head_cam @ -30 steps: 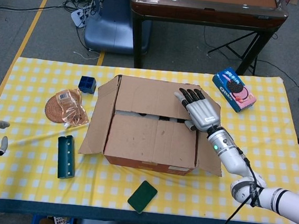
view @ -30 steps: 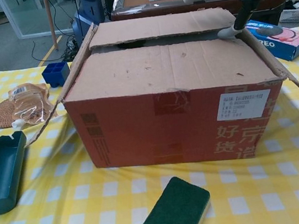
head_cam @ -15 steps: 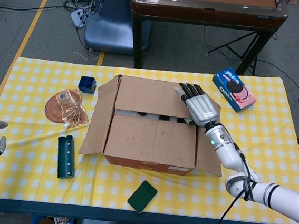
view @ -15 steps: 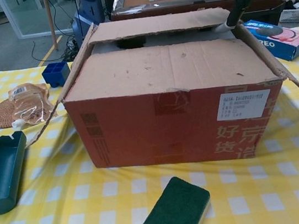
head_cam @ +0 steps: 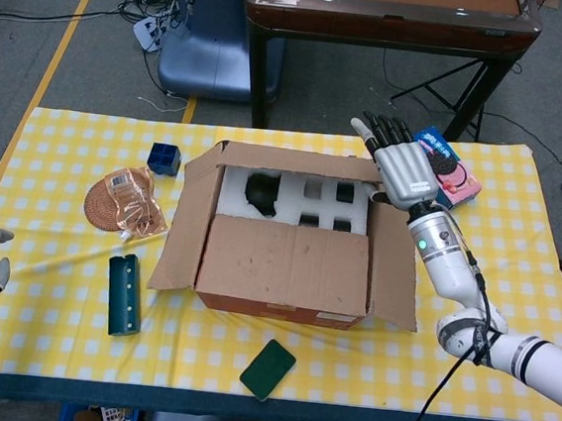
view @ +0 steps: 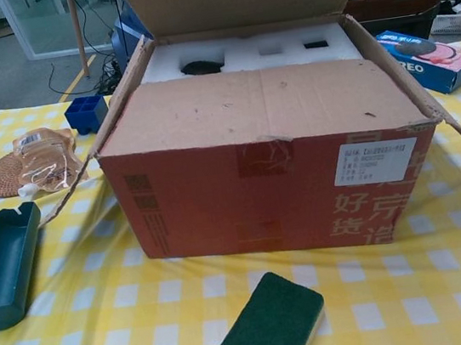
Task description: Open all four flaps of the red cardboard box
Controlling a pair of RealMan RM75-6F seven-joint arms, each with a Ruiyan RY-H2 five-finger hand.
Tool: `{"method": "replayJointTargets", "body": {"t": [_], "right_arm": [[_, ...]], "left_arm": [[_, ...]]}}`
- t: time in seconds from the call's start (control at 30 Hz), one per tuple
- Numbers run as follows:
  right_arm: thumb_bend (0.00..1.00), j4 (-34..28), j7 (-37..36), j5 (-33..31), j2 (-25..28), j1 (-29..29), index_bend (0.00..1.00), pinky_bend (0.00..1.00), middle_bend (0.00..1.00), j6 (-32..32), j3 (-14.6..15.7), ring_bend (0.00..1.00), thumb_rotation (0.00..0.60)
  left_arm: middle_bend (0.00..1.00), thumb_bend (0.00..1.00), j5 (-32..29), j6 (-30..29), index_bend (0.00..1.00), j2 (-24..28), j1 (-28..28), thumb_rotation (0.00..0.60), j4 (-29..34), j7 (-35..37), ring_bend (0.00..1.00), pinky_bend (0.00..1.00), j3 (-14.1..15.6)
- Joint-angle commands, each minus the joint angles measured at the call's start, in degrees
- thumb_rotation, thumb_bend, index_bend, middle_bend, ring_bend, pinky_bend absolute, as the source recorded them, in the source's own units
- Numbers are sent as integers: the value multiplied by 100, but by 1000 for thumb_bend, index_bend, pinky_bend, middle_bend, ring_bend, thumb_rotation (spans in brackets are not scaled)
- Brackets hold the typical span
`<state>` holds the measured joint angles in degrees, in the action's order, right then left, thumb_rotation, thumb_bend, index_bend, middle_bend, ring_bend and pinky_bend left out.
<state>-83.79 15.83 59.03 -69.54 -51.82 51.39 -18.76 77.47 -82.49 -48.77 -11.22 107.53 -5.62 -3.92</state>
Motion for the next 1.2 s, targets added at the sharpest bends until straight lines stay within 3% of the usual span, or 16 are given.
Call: {"method": "replayJointTargets", "body": {"t": [0.03,0.4,0.93,1.07,1.2], "right_arm": [[312,98,6,-97,38,-82,0,35,0,-39,-83,0,600],[312,1058,243,-667,-294,-593,0,35,0,-454,-239,0,600],[312,3125,412,-1357,-1401,-1319,0,35,0,-1067,-292,0,600],[313,3293,371,-1371,-1470,-1367,0,35,0,-1077,-329,0,600],[312,3045,300,-1203,-1264,-1271,0,34,0,-922,-325,0,600]], "left_arm": [[360,542,31,-9,398,20,20,422,28,-24,145,0,-1],[360,542,230,-122,397,98,144,422,166,-83,145,0,18],[360,542,294,-188,397,240,309,422,187,30,145,0,22],[360,542,291,-160,398,262,338,422,165,65,145,0,37],[360,542,267,-116,397,260,340,423,116,117,145,0,24]]}}
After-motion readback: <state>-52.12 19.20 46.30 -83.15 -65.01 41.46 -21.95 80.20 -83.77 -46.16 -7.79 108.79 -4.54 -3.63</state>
